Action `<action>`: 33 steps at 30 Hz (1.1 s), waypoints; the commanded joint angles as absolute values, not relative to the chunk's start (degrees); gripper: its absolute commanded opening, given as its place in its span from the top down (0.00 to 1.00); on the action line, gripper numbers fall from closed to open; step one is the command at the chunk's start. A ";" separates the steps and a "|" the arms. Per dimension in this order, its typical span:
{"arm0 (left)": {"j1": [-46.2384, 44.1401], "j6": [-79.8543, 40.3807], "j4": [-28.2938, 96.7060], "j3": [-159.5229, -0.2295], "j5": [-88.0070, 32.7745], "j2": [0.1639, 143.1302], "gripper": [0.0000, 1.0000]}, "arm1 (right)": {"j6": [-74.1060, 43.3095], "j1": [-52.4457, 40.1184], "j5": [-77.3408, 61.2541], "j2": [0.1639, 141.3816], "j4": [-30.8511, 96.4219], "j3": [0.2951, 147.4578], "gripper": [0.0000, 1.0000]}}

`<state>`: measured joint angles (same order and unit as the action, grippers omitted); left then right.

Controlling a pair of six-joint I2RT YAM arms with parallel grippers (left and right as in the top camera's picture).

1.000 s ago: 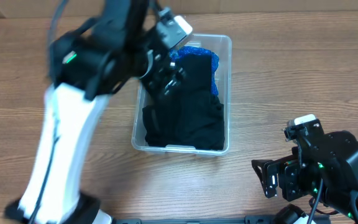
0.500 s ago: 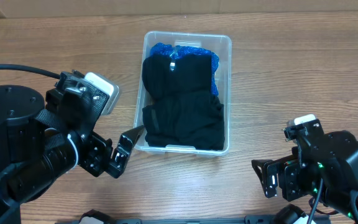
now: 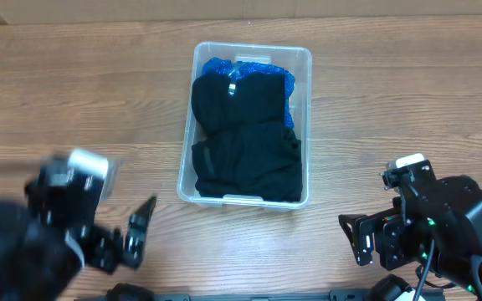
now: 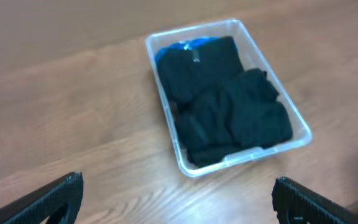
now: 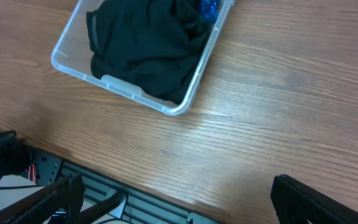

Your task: Pack container

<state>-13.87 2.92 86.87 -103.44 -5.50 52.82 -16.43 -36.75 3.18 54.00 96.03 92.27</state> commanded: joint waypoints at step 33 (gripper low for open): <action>-5.58 -3.92 47.29 -19.16 -17.72 0.19 0.00 | -16.25 -36.73 3.31 53.76 95.88 92.51 0.00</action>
